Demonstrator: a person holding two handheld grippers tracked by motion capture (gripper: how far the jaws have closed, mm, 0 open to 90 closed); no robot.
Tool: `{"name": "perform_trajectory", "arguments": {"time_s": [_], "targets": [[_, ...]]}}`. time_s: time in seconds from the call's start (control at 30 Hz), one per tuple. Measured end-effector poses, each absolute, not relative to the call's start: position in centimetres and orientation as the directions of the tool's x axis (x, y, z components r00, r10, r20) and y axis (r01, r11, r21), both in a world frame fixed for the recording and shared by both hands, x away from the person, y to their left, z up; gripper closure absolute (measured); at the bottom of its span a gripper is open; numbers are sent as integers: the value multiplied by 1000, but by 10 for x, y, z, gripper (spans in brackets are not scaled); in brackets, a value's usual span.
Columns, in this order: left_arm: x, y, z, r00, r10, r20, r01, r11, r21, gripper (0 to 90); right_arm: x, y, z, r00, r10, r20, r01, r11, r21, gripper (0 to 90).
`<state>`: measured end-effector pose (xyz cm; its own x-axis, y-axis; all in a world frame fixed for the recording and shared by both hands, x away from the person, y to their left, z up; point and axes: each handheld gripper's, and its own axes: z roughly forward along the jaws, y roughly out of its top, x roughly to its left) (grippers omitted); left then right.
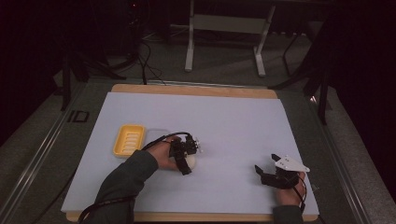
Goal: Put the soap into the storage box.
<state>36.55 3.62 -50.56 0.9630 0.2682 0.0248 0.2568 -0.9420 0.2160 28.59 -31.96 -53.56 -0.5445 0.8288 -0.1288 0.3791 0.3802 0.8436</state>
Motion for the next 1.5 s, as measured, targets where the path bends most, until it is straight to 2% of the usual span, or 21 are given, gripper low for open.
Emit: {"name": "perform_trajectory", "arguments": {"time_s": [0.53, 1.03, 1.5], "targets": [[370, 29, -504, 972, 237, 5, 233, -960, 158, 239, 286, -320, -536, -545, 828, -129, 378, 380, 844, 177], [372, 21, -503, 975, 224, -2, 224, -974, 40, 239, 286, -320, -536, -545, 828, -129, 378, 380, 844, 177], [375, 24, -502, 976, 216, 16, 215, -976, 19, 246, 286, -320, -536, -546, 828, -129, 376, 380, 845, 177]]}}
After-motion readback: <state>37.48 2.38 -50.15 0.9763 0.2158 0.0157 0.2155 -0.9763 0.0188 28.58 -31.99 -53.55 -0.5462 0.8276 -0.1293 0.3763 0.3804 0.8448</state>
